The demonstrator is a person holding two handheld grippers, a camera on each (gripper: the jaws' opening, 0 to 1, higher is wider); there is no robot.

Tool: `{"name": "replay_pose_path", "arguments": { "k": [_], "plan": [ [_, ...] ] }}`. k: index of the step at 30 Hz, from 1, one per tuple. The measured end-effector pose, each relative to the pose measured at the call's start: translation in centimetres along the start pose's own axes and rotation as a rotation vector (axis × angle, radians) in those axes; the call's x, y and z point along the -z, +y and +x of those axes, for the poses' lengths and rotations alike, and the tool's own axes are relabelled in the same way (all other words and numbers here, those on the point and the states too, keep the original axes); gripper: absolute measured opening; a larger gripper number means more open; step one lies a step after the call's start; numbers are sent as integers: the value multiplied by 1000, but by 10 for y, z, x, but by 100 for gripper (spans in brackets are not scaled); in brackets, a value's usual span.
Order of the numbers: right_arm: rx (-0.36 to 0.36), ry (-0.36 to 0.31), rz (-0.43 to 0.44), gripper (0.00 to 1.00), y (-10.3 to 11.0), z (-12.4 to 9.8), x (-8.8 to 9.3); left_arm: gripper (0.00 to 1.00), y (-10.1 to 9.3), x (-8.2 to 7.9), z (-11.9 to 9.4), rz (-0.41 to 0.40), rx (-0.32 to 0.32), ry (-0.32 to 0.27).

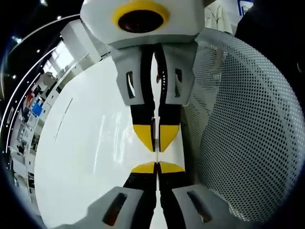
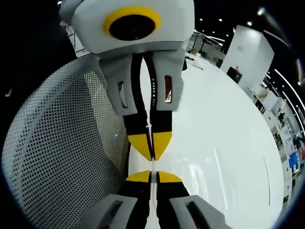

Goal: Open the resealable bag by pulling the two sides of the seal apart until the entire bag opening is separated and visibly accessible.

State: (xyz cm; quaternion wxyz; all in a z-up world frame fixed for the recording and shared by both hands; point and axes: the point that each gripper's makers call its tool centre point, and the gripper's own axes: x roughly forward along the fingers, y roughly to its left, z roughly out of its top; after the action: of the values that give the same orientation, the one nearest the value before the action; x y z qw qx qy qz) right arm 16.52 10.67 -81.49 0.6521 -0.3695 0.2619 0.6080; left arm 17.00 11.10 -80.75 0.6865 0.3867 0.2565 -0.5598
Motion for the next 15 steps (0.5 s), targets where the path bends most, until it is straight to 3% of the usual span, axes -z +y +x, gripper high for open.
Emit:
{"name": "replay_pose_path", "arguments": {
  "k": [15],
  "plan": [
    [5,11,39,0,2,-2,16,0,-4,4,-1,7,10,15]
  ]
}}
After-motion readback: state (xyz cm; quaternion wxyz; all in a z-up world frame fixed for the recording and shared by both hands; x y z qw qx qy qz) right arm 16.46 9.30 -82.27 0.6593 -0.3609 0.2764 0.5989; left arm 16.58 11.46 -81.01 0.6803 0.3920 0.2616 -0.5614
